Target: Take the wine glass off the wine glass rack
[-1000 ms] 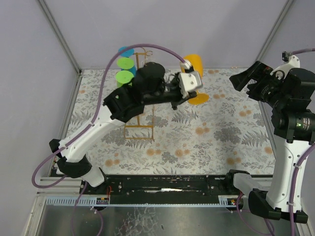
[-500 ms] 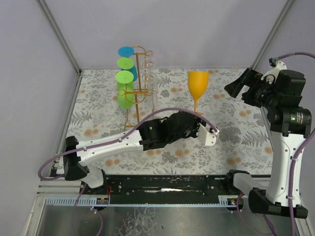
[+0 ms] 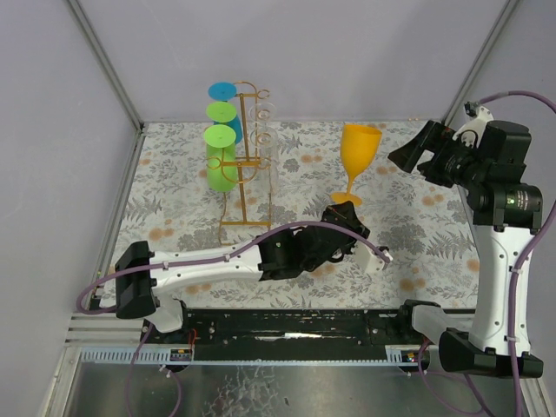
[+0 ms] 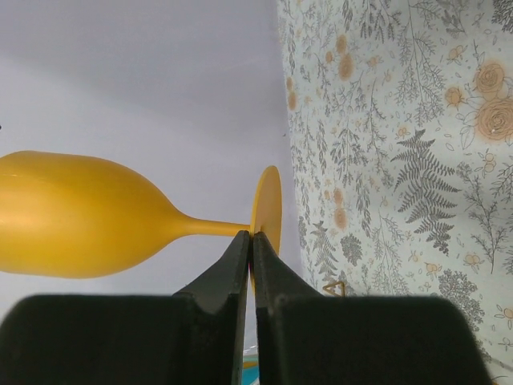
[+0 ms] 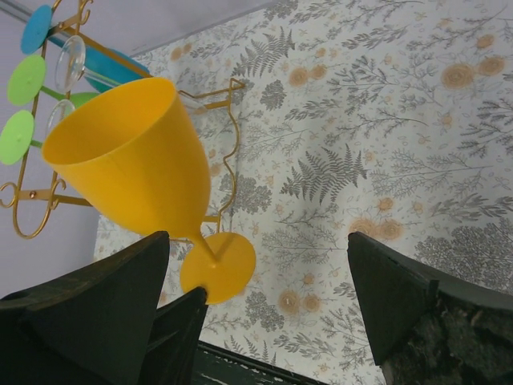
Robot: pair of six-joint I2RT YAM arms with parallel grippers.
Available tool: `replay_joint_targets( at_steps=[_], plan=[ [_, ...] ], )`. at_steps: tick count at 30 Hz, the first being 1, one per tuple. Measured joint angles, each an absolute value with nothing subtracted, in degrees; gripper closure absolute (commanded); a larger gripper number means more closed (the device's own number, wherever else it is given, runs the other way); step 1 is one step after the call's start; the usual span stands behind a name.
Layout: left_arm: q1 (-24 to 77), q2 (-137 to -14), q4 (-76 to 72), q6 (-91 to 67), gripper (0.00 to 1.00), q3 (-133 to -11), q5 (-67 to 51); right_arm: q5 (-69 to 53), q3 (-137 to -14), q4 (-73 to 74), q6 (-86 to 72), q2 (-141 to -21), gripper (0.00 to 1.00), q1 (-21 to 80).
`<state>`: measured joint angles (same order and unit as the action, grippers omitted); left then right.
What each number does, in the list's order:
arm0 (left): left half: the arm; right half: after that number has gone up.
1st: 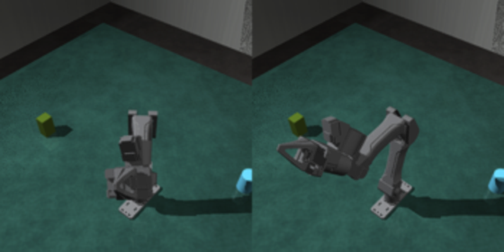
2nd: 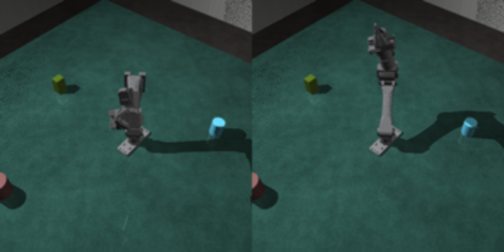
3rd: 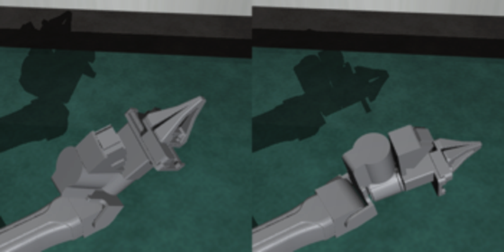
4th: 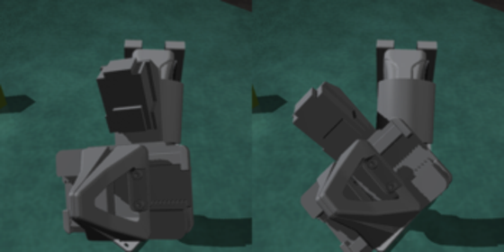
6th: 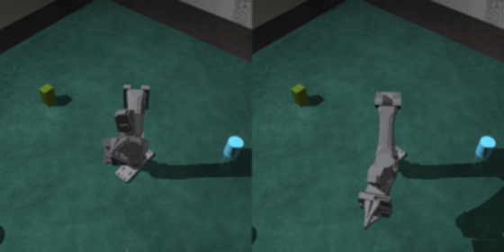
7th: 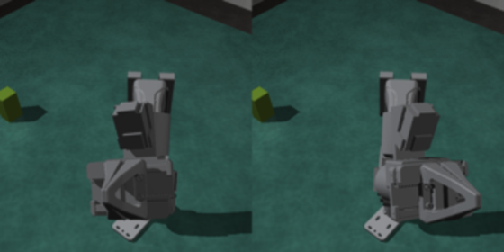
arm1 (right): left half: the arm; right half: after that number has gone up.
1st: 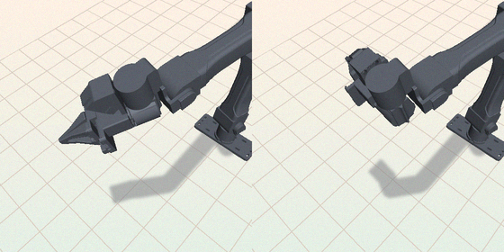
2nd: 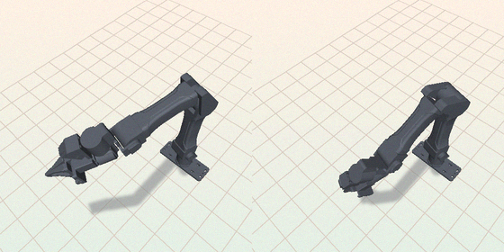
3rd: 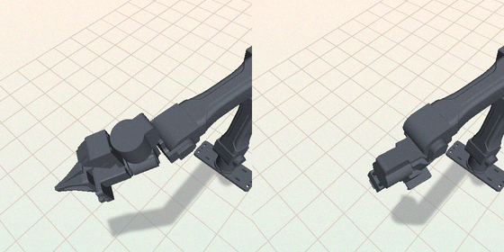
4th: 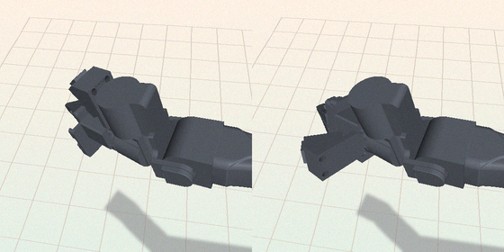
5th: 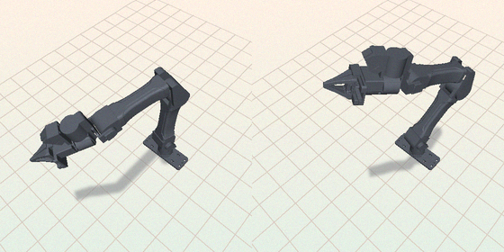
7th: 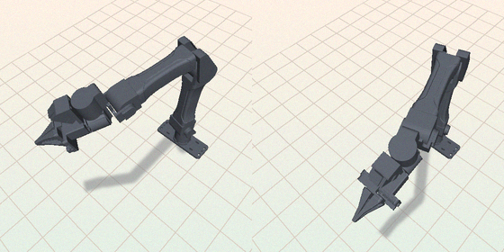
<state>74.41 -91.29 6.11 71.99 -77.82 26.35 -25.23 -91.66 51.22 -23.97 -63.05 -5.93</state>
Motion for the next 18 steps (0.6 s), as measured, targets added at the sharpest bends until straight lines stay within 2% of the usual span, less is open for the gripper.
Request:
replay_joint_targets(
  at_steps=[18],
  plan=[
    [77.7,-93.0,7.4,70.6,1.0,-79.9,26.4,-38.9,-89.7,46.0,-22.0,-63.3,0.01,-4.8]
  ],
)
